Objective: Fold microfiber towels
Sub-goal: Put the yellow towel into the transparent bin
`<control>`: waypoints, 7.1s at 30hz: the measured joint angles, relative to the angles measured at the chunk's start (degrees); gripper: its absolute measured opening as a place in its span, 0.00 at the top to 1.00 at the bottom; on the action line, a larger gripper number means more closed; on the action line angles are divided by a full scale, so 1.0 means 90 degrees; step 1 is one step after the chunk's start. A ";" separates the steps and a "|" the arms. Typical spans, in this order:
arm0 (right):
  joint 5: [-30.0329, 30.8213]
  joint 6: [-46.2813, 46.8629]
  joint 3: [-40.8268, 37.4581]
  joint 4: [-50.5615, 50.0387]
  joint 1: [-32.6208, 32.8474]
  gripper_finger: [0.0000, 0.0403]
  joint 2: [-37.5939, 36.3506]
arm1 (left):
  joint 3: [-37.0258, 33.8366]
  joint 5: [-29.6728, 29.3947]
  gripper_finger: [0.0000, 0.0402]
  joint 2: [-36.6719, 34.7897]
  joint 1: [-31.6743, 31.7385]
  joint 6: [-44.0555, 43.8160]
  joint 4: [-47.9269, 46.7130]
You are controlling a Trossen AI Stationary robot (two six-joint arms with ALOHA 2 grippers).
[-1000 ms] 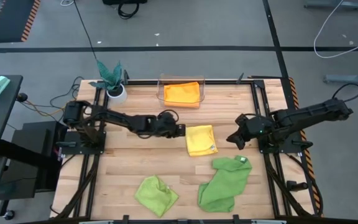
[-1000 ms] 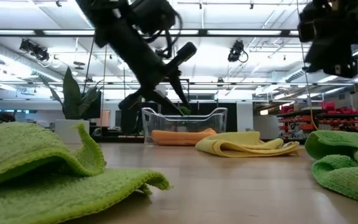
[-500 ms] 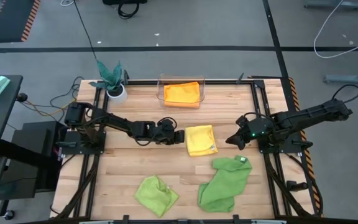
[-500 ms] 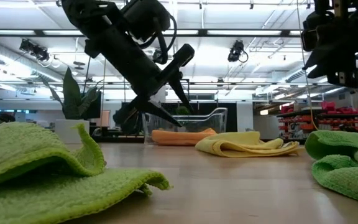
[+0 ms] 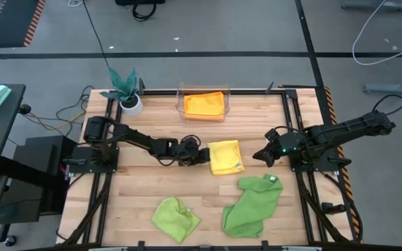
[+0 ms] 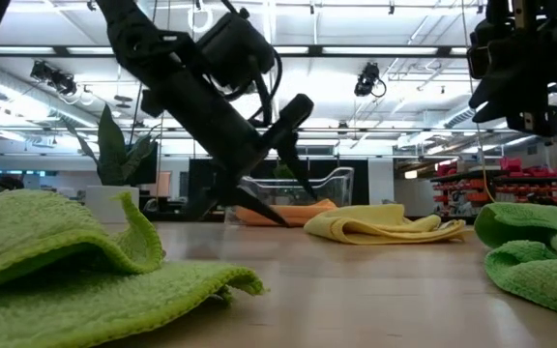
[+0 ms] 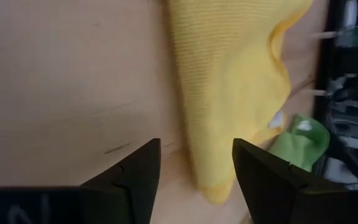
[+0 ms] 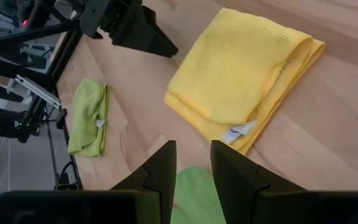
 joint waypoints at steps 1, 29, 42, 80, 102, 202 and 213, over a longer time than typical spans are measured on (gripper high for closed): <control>0.0000 0.0000 0.0000 0.0008 0.0000 0.73 0.0000 | 0.0007 0.0001 0.48 0.0071 0.0004 -0.0003 0.0208; 0.0075 0.0118 0.0000 0.0119 0.0044 0.73 0.0002 | 0.1049 0.0061 0.53 0.1065 0.0328 0.0395 0.0358; 0.0161 0.0051 0.0000 0.0119 0.0041 0.73 0.0002 | 0.1100 -0.0017 0.59 0.1212 0.0347 0.0462 0.0375; -0.0036 0.3303 -0.2588 0.2922 -0.0616 0.69 0.0353 | 0.1333 -0.0018 0.75 0.1254 0.0530 0.2247 0.0105; -0.0189 0.3283 -0.2588 0.3172 -0.1460 0.60 0.1304 | 0.1333 0.0189 0.62 0.1252 0.0534 0.2401 0.0107; -0.0716 0.0008 0.0881 0.2572 -0.2402 1.00 0.3827 | 0.1336 0.0005 0.98 -0.0586 0.0925 0.3725 -0.0784; -0.0722 -0.1030 0.2124 0.1586 -0.3102 1.00 0.3823 | 0.1336 0.0011 0.98 -0.1363 0.1518 0.4150 -0.1114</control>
